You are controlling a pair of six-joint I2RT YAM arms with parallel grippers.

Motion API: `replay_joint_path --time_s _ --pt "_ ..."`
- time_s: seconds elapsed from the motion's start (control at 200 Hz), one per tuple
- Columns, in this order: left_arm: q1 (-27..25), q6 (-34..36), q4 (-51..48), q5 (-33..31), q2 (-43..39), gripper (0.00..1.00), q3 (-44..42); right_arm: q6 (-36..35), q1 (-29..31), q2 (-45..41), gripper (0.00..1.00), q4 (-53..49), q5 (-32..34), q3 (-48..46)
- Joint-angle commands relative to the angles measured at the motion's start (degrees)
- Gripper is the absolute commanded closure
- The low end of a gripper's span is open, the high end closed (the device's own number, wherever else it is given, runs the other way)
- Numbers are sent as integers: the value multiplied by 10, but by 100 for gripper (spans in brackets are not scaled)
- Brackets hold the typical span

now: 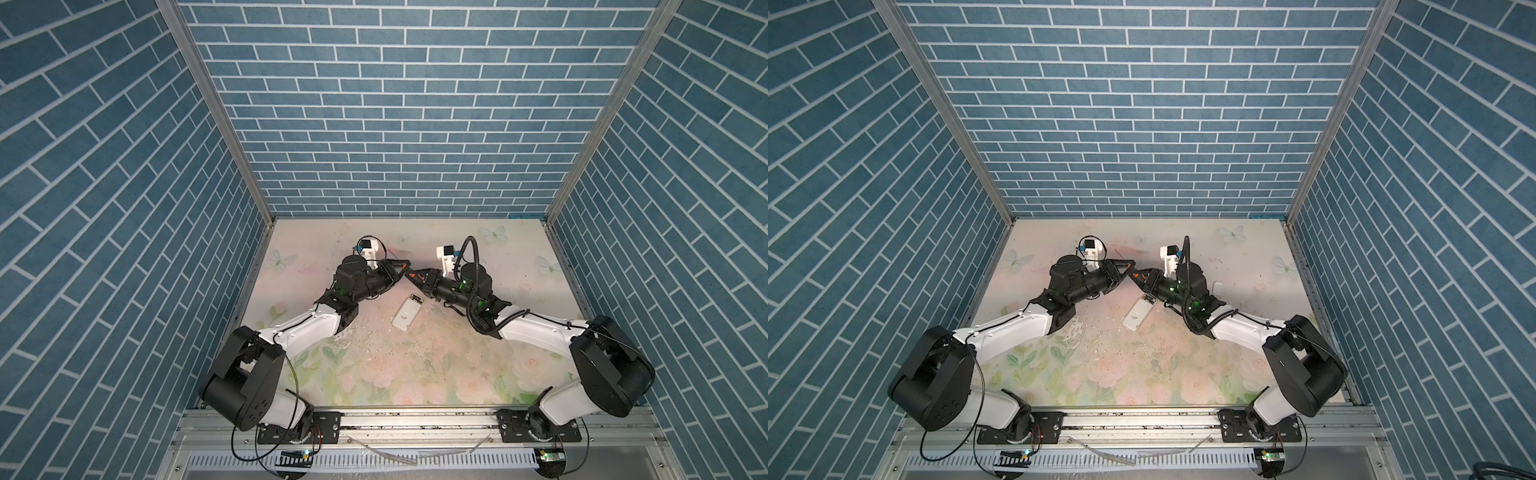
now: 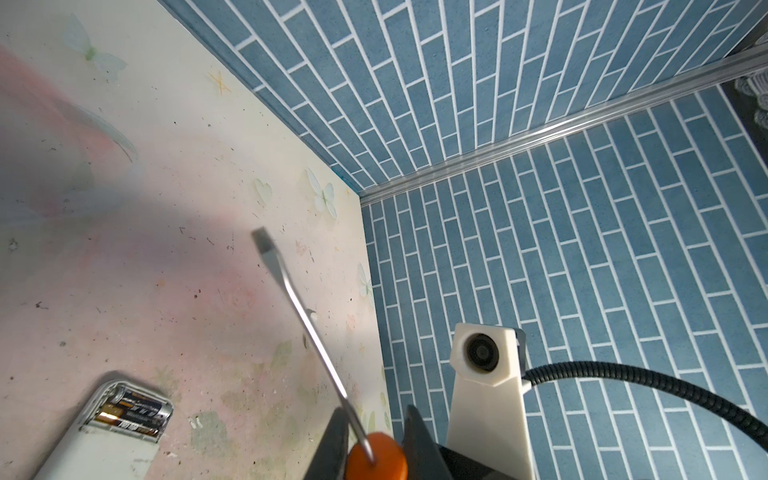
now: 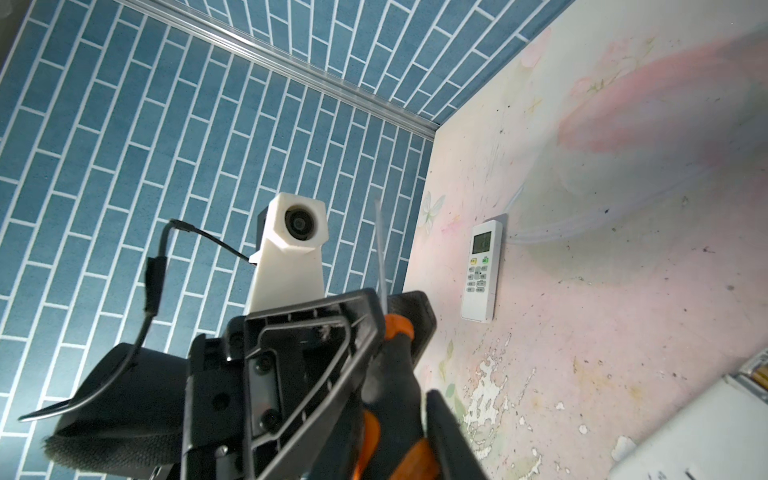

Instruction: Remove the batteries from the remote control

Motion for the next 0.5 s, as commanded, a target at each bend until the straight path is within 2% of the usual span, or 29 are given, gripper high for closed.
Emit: replay_joint_path --time_s 0.0,0.085,0.23,0.315,0.43,0.495 --pt "5 -4 15 1 -7 100 11 -36 6 -13 60 -34 4 27" --pt "5 -6 7 1 -14 100 15 -56 10 -16 53 -55 5 35" --pt "9 -4 -13 -1 -25 100 18 -89 16 -26 48 -95 11 45" --pt "15 -1 -34 -1 -34 100 20 -131 25 -44 47 -150 25 53" --pt "22 9 -76 -5 -46 100 28 -244 65 -84 47 -304 125 89" --pt "25 7 -91 -8 -51 100 30 -294 88 -97 47 -346 169 99"
